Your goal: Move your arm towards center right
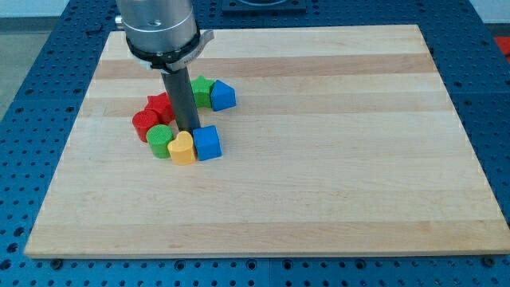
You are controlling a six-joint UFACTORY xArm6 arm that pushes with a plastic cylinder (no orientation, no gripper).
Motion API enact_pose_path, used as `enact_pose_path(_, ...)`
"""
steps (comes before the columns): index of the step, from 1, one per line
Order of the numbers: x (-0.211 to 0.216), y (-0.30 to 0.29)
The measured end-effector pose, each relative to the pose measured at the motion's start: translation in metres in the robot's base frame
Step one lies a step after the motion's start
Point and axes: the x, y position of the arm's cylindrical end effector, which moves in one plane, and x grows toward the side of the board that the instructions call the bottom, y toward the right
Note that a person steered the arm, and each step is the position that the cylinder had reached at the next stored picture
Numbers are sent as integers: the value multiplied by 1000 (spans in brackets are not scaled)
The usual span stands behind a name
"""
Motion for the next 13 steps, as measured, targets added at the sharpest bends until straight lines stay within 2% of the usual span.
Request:
enact_pose_path(3, -18, 15)
enact_pose_path(5, -32, 78)
enact_pose_path(6, -25, 117)
enact_pose_path(8, 29, 215)
enact_pose_path(9, 17, 236)
enact_pose_path(11, -48, 240)
enact_pose_path(13, -57, 250)
